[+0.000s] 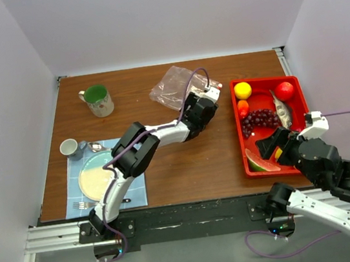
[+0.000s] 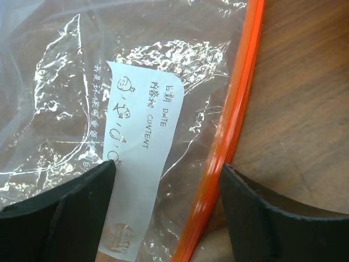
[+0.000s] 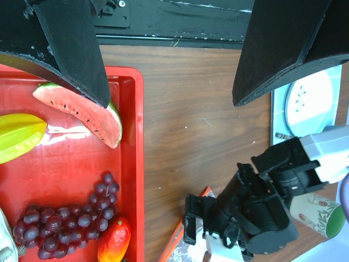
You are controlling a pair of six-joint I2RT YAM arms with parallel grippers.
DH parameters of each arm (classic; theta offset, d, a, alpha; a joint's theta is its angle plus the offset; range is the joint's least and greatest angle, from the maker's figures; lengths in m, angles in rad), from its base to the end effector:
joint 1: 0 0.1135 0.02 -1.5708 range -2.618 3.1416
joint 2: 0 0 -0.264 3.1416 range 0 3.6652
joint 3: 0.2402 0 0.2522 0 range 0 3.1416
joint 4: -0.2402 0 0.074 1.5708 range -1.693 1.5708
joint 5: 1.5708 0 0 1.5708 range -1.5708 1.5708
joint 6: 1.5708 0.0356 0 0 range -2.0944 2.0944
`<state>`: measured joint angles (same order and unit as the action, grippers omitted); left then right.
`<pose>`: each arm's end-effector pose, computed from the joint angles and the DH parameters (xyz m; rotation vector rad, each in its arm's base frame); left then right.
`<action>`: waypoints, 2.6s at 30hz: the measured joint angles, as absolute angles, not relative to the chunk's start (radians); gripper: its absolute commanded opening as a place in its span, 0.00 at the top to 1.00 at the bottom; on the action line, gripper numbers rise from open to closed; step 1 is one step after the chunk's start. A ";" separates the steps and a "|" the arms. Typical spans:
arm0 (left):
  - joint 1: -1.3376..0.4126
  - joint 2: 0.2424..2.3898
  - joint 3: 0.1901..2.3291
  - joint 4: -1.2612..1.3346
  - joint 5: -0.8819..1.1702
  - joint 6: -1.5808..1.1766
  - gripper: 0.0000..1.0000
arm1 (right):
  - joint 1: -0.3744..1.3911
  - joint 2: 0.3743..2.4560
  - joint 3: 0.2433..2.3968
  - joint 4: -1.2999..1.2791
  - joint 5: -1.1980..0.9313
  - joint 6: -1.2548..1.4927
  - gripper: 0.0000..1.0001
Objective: Place the food in the zip-top bag and seal the zipper
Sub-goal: Pick up the zipper food storage bag at the center of the board, then open the zipper of the food storage bag at the center of the board.
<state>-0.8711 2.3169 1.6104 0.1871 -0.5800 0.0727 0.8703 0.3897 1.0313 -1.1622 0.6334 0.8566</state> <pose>0.3463 -0.3811 0.1425 0.5920 1.9106 0.0975 0.0324 0.0057 0.3574 0.3617 1.9787 0.4494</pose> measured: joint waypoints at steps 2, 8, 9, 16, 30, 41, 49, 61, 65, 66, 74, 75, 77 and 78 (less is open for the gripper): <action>-0.871 2.325 1.610 0.200 -0.618 0.072 0.45 | 0.870 0.389 1.031 -1.162 0.633 0.857 0.01; -0.871 2.325 1.610 0.253 -0.670 0.074 0.99 | 0.870 0.389 1.032 -1.168 0.635 0.857 0.01; -0.871 2.325 1.609 0.258 -0.674 0.073 1.00 | 0.870 0.389 1.032 -1.174 0.635 0.857 0.01; -0.871 2.246 1.497 0.265 -0.662 -0.004 1.00 | 0.870 0.347 1.036 -1.220 0.637 0.865 0.01; -0.876 1.794 1.152 0.266 -0.572 -0.299 1.00 | 0.870 0.373 0.983 -1.151 0.583 0.873 0.02; -0.891 1.634 0.984 0.227 -0.516 -0.410 1.00 | 0.870 0.420 0.914 -1.046 0.530 0.881 0.02; -0.905 1.536 0.934 0.216 -0.469 -0.453 1.00 | 0.870 0.479 0.865 -0.972 0.504 0.892 0.02; -0.913 1.431 0.885 0.190 -0.426 -0.491 1.00 | 0.870 0.509 0.815 -0.891 0.500 0.908 0.02; -0.913 1.397 0.884 0.174 -0.414 -0.505 1.00 | 0.870 0.524 0.793 -0.859 0.501 0.910 0.03; -0.913 1.390 0.884 0.168 -0.410 -0.507 1.00 | 0.870 0.528 0.789 -0.848 0.501 0.910 0.03; -0.913 1.340 0.865 0.118 -0.374 -0.535 1.00 | 0.870 0.568 0.754 -0.779 0.509 0.920 0.03; -0.913 1.335 0.865 0.110 -0.369 -0.540 1.00 | 0.870 0.569 0.751 -0.772 0.512 0.921 0.03; -0.913 1.324 0.865 0.095 -0.361 -0.542 1.00 | 0.870 0.569 0.746 -0.757 0.520 0.920 0.03; -0.913 1.319 0.865 0.088 -0.358 -0.544 1.00 | 0.870 0.571 0.745 -0.751 0.527 0.920 0.03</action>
<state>-0.9131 1.3186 0.8650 0.0875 -0.3580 -0.5438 0.8703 0.5709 0.7452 -0.7509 0.5266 0.9199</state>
